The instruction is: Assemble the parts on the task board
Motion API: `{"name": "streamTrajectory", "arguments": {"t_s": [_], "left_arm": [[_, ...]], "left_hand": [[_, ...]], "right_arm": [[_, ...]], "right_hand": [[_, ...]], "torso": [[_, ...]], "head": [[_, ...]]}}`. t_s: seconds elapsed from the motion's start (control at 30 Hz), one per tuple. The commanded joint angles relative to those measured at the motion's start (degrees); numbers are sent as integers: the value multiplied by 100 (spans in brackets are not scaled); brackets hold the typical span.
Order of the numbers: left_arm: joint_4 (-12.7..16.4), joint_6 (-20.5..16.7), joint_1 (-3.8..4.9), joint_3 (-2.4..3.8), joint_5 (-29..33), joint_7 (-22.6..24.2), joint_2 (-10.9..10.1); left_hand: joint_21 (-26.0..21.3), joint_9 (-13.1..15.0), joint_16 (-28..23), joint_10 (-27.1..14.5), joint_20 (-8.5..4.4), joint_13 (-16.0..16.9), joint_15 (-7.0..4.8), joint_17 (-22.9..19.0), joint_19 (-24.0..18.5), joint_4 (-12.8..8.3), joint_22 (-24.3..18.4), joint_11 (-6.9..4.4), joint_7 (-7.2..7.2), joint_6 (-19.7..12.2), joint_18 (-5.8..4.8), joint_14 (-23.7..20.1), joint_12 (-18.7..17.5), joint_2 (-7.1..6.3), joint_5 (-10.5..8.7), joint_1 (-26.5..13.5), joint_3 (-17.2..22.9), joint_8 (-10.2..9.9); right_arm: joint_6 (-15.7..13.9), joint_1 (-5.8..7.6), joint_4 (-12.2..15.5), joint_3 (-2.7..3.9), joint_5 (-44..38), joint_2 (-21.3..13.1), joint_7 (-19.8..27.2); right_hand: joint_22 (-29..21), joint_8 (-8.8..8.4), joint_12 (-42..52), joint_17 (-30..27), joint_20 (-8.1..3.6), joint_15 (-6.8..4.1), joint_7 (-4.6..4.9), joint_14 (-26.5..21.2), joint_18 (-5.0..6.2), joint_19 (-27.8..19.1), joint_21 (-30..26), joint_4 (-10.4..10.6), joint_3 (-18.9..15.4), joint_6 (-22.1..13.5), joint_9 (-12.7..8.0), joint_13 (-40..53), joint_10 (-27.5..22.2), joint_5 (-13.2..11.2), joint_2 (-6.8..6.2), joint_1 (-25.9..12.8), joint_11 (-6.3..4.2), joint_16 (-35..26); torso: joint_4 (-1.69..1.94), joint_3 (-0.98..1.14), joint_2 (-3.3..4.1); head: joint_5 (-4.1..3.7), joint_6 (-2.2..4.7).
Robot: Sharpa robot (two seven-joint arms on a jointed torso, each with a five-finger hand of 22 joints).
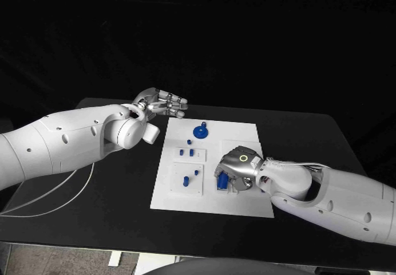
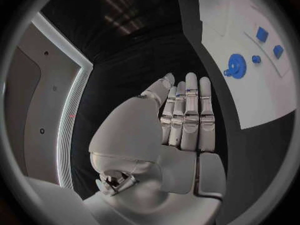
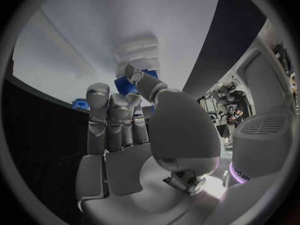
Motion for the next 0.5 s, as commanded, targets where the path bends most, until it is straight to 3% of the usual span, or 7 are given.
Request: {"name": "streamTrajectory", "arguments": {"t_s": [0.03, 0.23, 0.5], "left_arm": [[17, 118, 6, 5, -16, -13, 9], [18, 128, 7, 5, -26, -25, 5], [21, 142, 7, 5, -30, -34, -1]], "left_hand": [[-8, -8, -14, -56, 7, -7, 30, 6, 35, 26, -4, 1, 9, -38, -42, 21, -17, 16, 7, -49, 0, -6], [-8, -8, -14, -56, 7, -7, 30, 6, 35, 26, -4, 1, 9, -38, -42, 21, -17, 16, 7, -49, 0, -6], [-10, -9, -12, -57, 8, -7, 30, 10, 39, 37, -17, 2, 11, -50, -42, 23, -17, 17, 3, -48, 1, -8]], "right_arm": [[161, 1, -53, -32, -133, 15, -10], [59, 16, -61, -64, -125, 33, 88], [-350, 29, -7, -74, 2, -3, 349]], "right_hand": [[406, 19, 31, 9, 7, 28, -4, 8, -1, -46, 42, 2, 17, 58, -1, -22, -59, -13, 37, -40, 6, 1], [406, 35, 32, 25, 8, 33, 56, 17, -1, -50, 59, 8, 36, 266, 11, -110, -91, -13, 82, -68, 22, 10], [415, 21, -18, 47, 25, 57, 166, 30, 19, -32, 119, 4, 88, 733, 14, -319, -101, -13, 128, -125, 75, 20]], "torso": [[3, 4, -1], [-2, 2, 0], [-1, 9, -3]], "head": [[-5, -2], [0, 6], [8, -3]]}}
